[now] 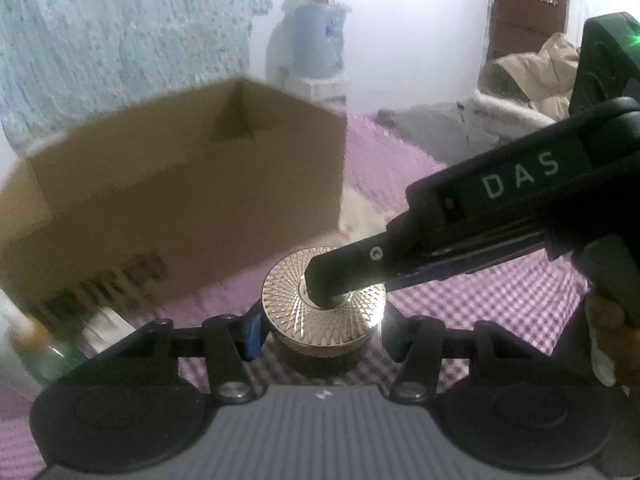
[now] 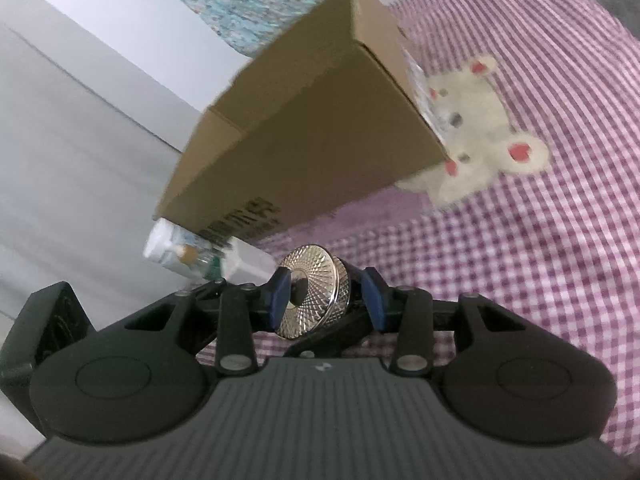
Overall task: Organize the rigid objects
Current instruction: 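Carry the gold-lidded jar into the box and open the right gripper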
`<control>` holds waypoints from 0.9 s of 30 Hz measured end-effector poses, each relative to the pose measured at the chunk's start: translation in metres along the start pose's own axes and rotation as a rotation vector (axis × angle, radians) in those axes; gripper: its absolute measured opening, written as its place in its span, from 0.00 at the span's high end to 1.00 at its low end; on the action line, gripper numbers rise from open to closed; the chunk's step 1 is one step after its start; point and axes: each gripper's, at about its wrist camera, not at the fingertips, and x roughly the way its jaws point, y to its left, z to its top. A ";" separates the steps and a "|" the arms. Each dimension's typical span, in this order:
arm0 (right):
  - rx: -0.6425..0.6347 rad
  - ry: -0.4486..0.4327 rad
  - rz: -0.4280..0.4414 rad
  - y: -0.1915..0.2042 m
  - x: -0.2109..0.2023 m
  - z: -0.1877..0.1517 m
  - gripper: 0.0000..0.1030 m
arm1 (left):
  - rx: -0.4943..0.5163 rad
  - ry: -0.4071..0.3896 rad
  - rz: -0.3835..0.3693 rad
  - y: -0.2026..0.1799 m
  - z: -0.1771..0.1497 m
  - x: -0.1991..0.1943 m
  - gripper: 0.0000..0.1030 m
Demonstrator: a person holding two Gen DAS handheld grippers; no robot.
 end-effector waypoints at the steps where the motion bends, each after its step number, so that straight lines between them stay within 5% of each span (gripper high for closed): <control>1: -0.016 -0.010 0.010 0.007 -0.003 0.004 0.62 | 0.004 -0.017 0.009 0.002 0.005 -0.006 0.45; 8: -0.174 -0.093 0.085 0.064 -0.013 0.049 0.62 | 0.004 -0.149 0.083 0.030 0.058 -0.049 0.45; 13: -0.288 -0.117 0.099 0.093 0.000 0.094 0.62 | -0.035 -0.160 0.129 0.059 0.093 -0.044 0.45; 21: -0.248 0.100 0.055 0.078 0.088 0.170 0.61 | -0.161 0.070 0.125 0.111 0.112 0.032 0.45; 27: -0.224 0.281 -0.023 0.064 0.146 0.178 0.60 | -0.275 0.242 0.065 0.143 0.102 0.076 0.45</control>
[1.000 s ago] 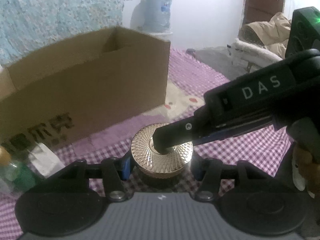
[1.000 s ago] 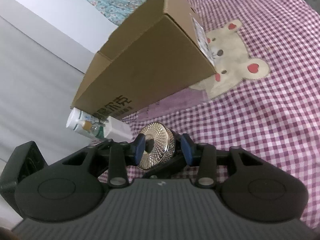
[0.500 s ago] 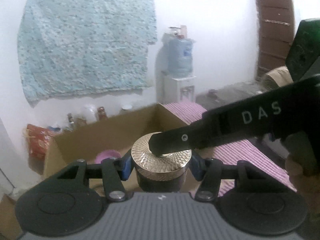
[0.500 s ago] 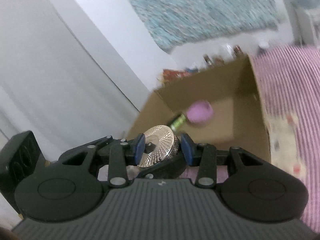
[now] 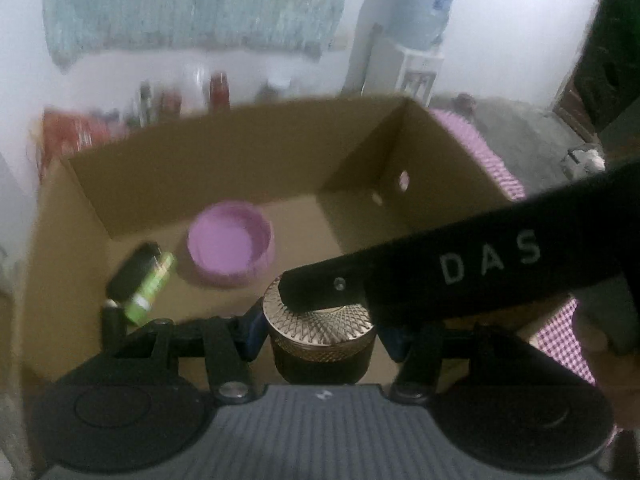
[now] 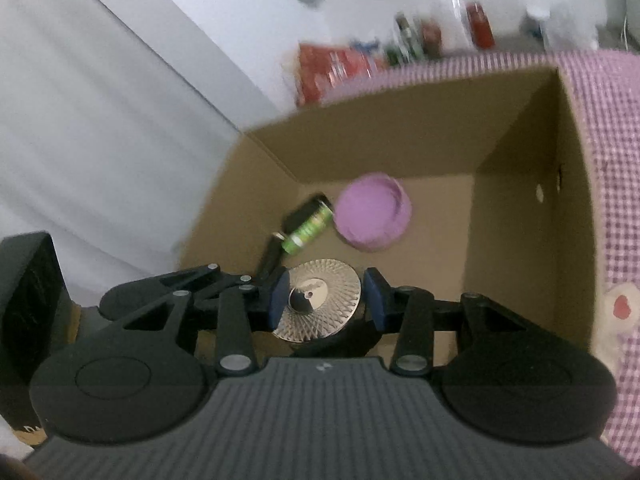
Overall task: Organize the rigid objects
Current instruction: 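Carry the gold-lidded jar into the box and open the right gripper, then move the right tool to the white power adapter and grasp it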
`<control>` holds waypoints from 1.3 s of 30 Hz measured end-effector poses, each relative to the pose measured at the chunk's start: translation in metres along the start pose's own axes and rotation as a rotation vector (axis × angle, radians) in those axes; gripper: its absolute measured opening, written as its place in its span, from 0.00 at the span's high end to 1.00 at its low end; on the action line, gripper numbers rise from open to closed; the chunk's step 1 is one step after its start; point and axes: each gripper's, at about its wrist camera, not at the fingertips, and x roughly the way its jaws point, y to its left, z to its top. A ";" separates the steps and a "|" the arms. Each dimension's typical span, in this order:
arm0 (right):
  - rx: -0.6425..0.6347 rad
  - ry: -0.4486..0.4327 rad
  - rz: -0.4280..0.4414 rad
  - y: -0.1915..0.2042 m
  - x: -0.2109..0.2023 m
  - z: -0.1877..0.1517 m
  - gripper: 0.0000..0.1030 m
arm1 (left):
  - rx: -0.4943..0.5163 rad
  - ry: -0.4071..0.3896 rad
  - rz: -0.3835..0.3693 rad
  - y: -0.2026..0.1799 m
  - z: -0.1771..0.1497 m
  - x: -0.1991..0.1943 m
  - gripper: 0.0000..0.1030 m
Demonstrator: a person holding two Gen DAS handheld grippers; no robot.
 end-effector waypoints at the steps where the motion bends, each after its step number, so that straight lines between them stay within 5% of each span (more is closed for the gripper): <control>1: -0.002 0.019 -0.005 -0.001 0.006 0.002 0.60 | -0.011 0.021 -0.004 0.003 0.001 0.005 0.45; 10: -0.020 0.122 -0.036 -0.007 0.040 0.008 0.59 | -0.118 0.135 -0.022 0.017 0.008 0.031 0.44; 21: -0.012 0.065 0.016 -0.007 0.031 0.005 0.58 | -0.133 0.088 -0.039 0.012 0.010 0.024 0.34; 33: 0.043 -0.319 0.152 0.006 -0.100 -0.050 0.53 | -0.034 -0.224 -0.064 -0.014 -0.029 -0.086 0.14; 39: 0.069 -0.369 0.148 0.006 -0.137 -0.117 0.44 | 0.047 -0.299 -0.124 -0.027 -0.092 -0.142 0.11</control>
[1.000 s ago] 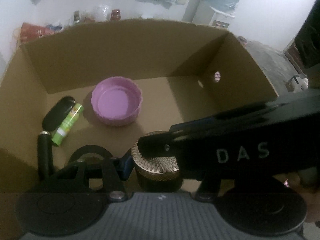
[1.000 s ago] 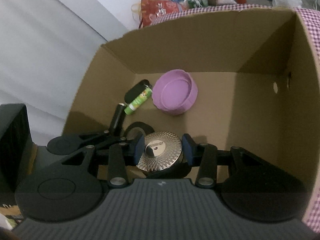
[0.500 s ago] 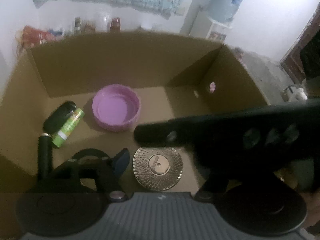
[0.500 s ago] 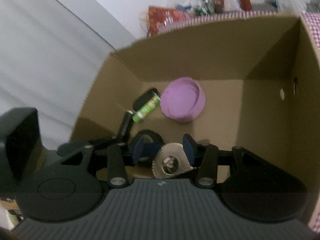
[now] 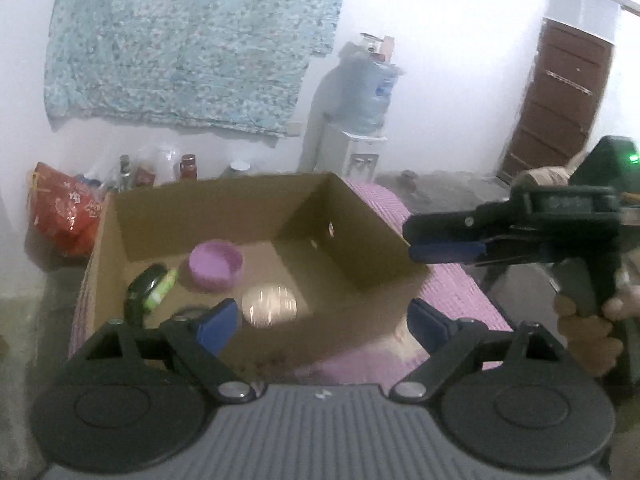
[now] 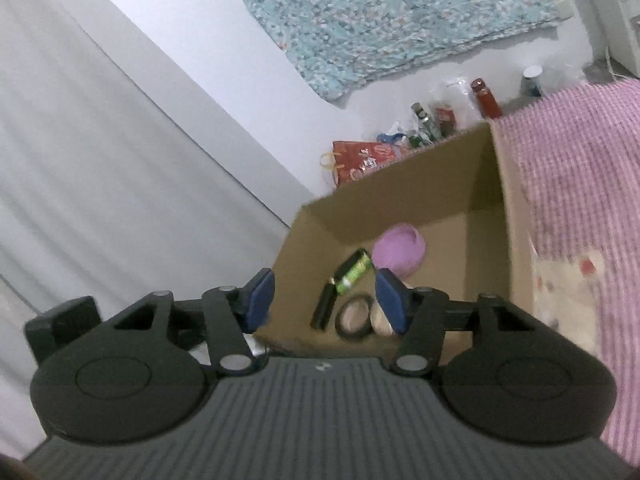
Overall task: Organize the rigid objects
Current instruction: 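Move the right tool to the white power adapter and grasp it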
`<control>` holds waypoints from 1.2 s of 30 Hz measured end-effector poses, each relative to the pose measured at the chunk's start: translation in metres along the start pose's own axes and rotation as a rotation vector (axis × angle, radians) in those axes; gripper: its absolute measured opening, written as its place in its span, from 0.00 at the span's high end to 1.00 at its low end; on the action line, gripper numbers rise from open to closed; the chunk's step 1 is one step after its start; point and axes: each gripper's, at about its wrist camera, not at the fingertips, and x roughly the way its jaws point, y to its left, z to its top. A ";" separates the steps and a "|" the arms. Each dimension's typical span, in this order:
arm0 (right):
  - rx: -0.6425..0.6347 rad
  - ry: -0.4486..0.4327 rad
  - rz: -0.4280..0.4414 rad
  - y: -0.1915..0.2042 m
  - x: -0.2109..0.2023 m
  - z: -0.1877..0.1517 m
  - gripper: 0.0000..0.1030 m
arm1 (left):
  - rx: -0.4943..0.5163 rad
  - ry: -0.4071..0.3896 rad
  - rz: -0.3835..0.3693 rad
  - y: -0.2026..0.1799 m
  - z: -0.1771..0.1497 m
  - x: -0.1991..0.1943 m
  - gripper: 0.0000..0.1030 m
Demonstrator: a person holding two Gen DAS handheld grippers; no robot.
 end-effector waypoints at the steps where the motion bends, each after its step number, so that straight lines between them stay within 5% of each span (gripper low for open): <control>1: 0.007 0.007 -0.007 -0.001 -0.004 -0.011 0.43 | 0.006 0.000 0.000 -0.005 -0.010 -0.007 0.11; 5: 0.049 0.049 -0.015 -0.006 0.005 -0.054 0.43 | 0.001 0.024 0.037 -0.016 -0.046 -0.015 0.11; 10: 0.088 0.119 0.010 -0.006 0.039 -0.088 0.43 | 0.047 0.067 0.167 -0.024 -0.081 0.007 0.13; 19: 0.009 0.211 -0.024 0.014 0.100 -0.097 0.45 | 0.053 0.091 0.240 -0.014 -0.100 0.052 0.37; 28: 0.109 0.266 0.017 -0.008 0.139 -0.095 0.53 | -0.007 0.091 0.207 0.000 -0.095 0.072 0.42; 36: 0.155 0.278 -0.001 -0.014 0.127 -0.101 0.55 | 0.027 0.077 0.130 -0.006 -0.095 0.076 0.42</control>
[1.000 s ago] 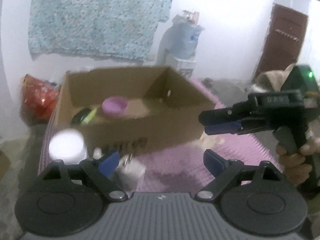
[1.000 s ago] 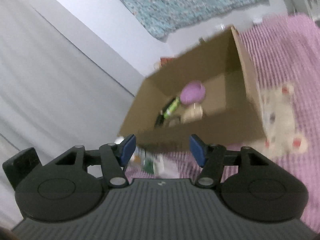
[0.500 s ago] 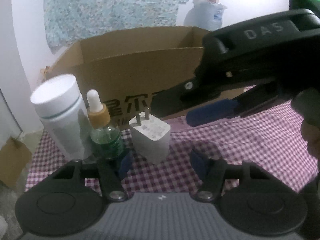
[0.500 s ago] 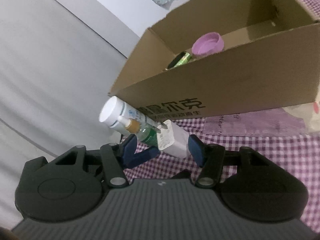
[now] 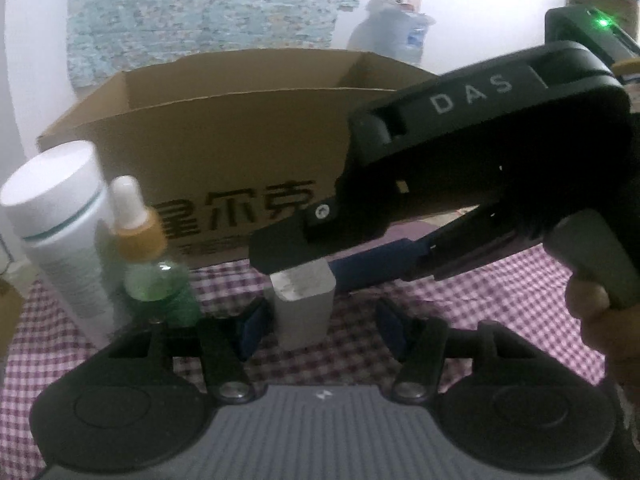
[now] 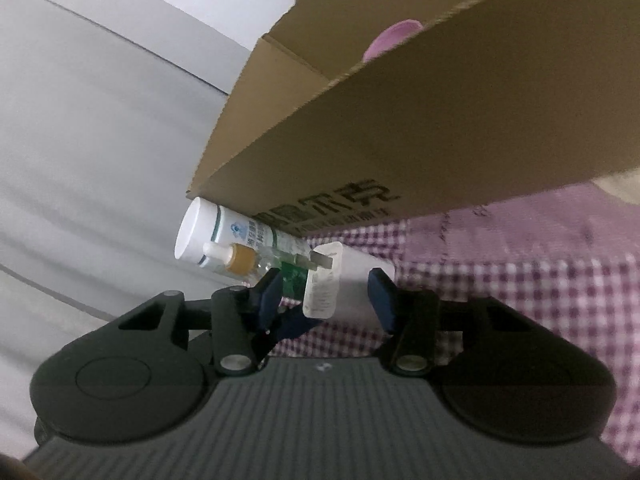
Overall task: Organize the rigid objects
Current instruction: 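Move the right tool to the white power adapter and grasp it, then lift the white adapter into the box and open the right gripper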
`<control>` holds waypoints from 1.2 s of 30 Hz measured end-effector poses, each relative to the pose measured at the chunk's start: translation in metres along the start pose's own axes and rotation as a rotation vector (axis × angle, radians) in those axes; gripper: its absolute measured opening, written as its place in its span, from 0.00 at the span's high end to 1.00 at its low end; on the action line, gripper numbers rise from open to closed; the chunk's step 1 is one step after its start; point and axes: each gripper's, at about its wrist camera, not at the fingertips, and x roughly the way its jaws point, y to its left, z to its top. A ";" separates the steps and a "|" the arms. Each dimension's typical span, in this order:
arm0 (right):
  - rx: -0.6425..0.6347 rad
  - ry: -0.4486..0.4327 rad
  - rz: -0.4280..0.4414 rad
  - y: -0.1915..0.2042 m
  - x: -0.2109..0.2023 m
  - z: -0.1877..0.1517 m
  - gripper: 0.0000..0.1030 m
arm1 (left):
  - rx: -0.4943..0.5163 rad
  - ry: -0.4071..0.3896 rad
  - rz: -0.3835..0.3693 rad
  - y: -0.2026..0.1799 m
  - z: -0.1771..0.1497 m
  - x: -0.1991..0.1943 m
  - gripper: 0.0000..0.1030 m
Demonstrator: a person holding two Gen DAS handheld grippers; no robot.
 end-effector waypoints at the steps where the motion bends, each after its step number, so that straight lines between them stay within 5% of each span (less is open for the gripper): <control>1: 0.002 -0.002 -0.008 -0.001 -0.004 -0.002 0.55 | -0.007 0.015 -0.006 -0.002 0.000 0.001 0.42; 10: 0.044 -0.039 -0.065 -0.011 -0.037 -0.020 0.54 | 0.029 0.016 -0.101 -0.019 -0.004 0.004 0.46; 21: 0.018 -0.071 -0.149 -0.014 -0.028 -0.021 0.54 | 0.114 -0.005 -0.024 -0.035 -0.008 0.009 0.54; 36: 0.006 -0.095 -0.181 -0.013 -0.026 -0.019 0.56 | 0.083 -0.012 0.001 -0.038 -0.010 0.000 0.67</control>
